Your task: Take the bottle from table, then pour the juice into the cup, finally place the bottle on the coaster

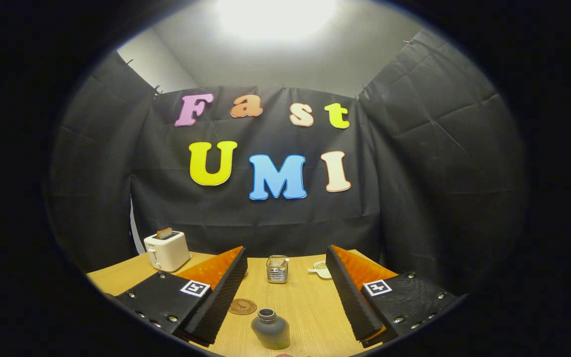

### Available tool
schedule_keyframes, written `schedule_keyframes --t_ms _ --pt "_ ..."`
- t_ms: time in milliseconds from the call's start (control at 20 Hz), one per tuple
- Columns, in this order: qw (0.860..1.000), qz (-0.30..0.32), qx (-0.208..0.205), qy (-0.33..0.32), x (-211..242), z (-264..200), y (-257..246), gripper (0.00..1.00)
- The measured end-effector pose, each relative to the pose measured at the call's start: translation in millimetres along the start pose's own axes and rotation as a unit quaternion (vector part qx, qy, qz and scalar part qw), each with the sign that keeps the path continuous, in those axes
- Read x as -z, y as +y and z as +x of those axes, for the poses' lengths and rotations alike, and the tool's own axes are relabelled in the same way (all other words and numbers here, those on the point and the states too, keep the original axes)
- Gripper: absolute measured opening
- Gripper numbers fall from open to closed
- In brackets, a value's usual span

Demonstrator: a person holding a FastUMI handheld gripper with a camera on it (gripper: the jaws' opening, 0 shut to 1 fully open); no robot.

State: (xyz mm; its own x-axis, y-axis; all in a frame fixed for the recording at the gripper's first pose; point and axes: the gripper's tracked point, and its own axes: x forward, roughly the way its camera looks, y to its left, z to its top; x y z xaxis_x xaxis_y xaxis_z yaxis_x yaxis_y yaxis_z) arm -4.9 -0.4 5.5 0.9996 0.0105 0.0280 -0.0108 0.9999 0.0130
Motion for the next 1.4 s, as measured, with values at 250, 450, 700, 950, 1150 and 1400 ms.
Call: schedule_keyframes --t_ms 250,450,700,950,1150,1400 --pt "1.000 -0.002 -0.006 -0.011 -5.6 -2.6 3.0 0.97" --pt "1.000 0.001 -0.014 -0.012 -5.0 -2.9 5.0 0.97" --pt "0.999 0.026 -0.020 -0.007 5.3 0.3 5.6 0.97" --pt "1.000 0.003 -0.031 0.004 32.7 4.1 8.2 0.97" --pt "0.998 -0.010 -0.050 0.034 71.5 4.4 15.3 0.97" --pt "0.995 -0.024 -0.072 0.065 105.9 6.0 23.0 0.97"
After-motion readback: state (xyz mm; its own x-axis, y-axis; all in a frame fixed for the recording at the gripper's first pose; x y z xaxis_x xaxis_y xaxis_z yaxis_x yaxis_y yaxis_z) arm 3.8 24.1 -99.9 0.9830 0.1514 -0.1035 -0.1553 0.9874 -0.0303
